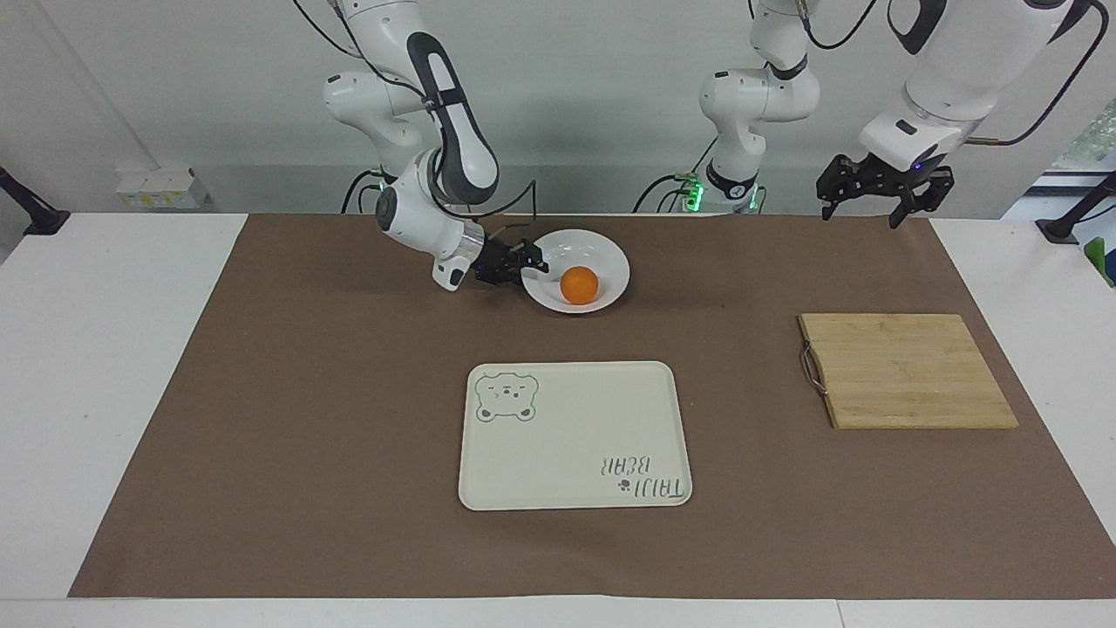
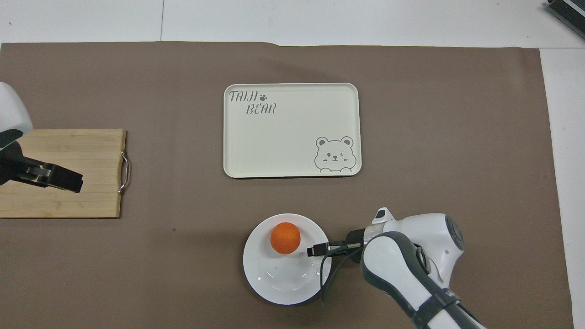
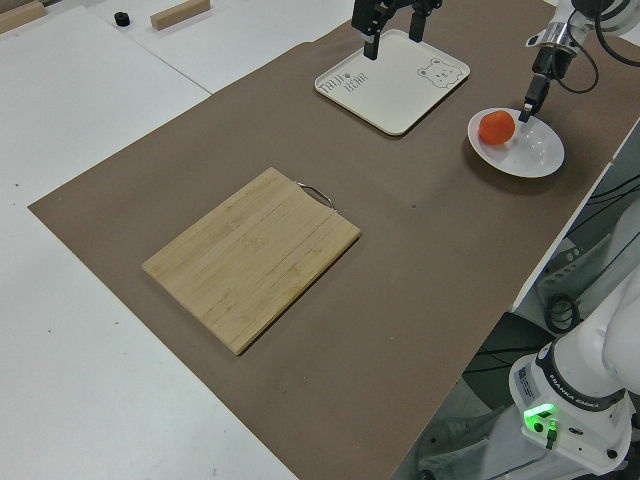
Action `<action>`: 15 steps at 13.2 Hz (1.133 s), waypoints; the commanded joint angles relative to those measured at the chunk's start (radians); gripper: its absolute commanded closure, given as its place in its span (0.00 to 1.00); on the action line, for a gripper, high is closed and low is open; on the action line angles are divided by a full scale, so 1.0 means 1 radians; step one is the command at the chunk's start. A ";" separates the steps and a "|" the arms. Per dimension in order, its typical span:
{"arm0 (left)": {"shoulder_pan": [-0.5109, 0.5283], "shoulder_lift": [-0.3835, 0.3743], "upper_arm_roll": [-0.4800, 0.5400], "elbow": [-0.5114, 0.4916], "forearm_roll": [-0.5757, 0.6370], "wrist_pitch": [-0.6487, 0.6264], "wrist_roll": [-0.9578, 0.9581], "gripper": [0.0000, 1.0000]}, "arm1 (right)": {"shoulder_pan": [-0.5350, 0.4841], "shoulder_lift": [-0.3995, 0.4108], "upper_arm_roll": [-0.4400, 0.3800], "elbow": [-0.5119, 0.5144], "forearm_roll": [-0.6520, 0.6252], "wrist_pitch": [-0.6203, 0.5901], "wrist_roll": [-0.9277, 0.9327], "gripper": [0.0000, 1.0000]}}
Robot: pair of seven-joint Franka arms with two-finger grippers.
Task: Place orange and plate with both arms
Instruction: 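Grip the plate rim with the right gripper while the left gripper withdraws, then slide the plate with the right gripper onto the bear tray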
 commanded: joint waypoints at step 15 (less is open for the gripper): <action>0.044 -0.025 -0.002 -0.057 -0.015 0.162 -0.097 0.00 | -0.087 -0.001 -0.004 0.001 0.186 -0.142 -0.296 1.00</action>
